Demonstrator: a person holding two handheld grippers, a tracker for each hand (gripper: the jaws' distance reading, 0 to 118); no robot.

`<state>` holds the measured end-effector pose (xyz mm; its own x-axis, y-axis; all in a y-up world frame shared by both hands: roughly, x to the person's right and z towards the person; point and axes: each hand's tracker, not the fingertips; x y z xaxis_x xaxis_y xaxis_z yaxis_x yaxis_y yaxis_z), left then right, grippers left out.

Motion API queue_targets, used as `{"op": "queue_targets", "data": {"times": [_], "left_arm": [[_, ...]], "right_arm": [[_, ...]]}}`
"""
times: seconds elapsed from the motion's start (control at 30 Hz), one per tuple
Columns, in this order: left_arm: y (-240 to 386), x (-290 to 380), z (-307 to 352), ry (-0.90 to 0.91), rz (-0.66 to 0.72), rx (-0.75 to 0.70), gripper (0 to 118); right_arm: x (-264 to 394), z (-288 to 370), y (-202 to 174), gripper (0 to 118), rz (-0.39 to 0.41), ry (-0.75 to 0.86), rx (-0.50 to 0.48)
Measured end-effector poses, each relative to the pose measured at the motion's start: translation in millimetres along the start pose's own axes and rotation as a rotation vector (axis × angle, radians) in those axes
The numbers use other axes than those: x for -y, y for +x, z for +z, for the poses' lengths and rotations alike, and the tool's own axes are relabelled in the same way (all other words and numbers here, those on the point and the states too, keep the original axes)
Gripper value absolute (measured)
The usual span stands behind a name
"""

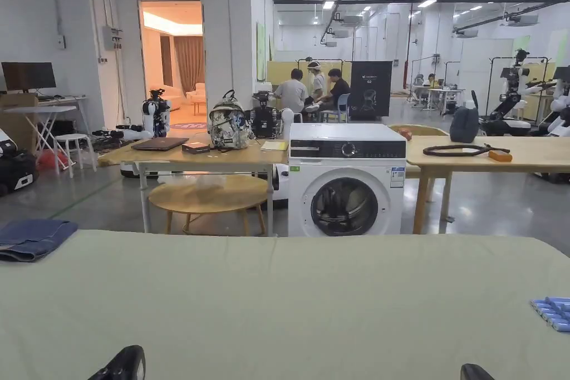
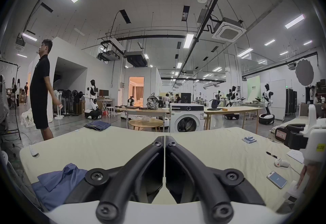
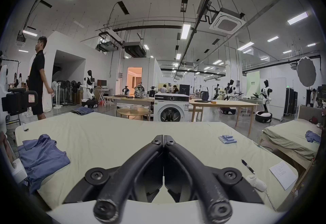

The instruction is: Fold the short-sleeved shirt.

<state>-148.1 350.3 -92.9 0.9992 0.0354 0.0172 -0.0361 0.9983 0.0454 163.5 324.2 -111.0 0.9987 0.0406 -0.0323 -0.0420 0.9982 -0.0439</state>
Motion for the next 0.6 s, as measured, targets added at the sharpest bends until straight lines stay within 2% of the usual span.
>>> {"op": "queue_targets", "data": {"times": [0.6], "left_arm": [[-0.2,1.9,0.3,-0.003,0.01,0.019,0]], "right_arm": [[-1.6,-0.1,0.0,0,0.002,0.0,-0.003]]}}
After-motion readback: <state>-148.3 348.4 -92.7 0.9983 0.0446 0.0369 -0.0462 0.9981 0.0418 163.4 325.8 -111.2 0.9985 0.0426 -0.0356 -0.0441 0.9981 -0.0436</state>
